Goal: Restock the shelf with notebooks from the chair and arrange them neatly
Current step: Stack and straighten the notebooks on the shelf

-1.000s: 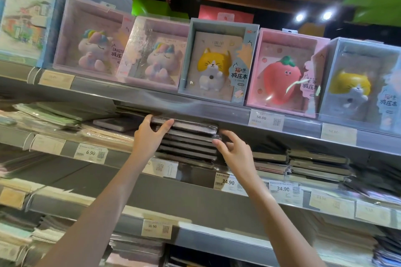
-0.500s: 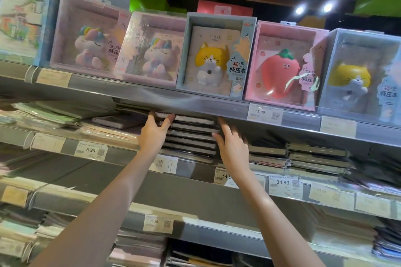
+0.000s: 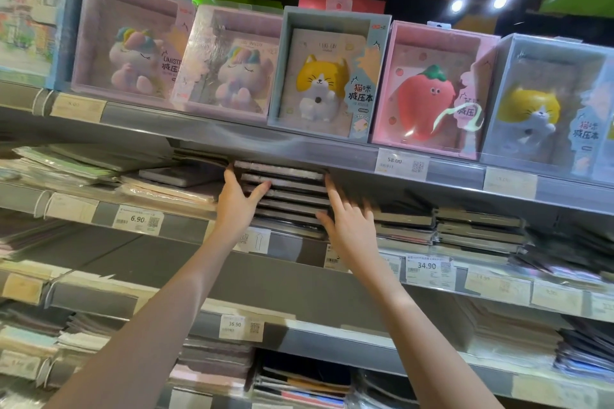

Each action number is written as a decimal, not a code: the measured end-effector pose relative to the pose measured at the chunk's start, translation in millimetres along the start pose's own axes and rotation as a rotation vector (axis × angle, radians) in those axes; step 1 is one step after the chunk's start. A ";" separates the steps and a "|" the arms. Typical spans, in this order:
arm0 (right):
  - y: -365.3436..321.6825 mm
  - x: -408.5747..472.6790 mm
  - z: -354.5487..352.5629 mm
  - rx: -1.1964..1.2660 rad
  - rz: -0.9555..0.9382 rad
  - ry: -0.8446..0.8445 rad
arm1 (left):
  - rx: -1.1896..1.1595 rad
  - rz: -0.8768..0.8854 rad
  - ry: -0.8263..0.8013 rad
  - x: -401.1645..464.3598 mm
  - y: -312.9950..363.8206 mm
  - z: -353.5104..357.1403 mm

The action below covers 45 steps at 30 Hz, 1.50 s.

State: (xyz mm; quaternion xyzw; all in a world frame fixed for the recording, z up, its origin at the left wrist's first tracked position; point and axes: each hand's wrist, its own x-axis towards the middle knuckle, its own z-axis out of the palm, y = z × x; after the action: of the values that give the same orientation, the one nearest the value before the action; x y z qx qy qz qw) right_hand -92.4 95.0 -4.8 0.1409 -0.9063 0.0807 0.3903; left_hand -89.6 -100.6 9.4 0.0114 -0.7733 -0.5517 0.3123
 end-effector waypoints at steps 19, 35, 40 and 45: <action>25.0 -54.2 -29.7 -0.037 0.057 -0.172 | 0.385 0.419 0.025 -59.4 -2.2 28.1; 115.8 -128.5 -84.4 -0.195 0.267 -0.119 | 0.311 0.634 -0.253 -136.0 43.6 114.2; 155.0 -120.3 -88.6 -0.146 0.213 -0.058 | 0.300 0.621 -0.267 -144.9 63.5 154.4; 200.5 -114.7 -87.4 -0.144 0.143 0.023 | 0.326 0.698 -0.240 -154.6 85.7 201.5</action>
State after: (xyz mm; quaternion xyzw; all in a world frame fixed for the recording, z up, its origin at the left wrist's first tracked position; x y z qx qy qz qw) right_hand -21.2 329.4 -36.2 0.0463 -0.9129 0.0448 0.4031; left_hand -37.0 159.5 -29.2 -0.2669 -0.8390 -0.2802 0.3824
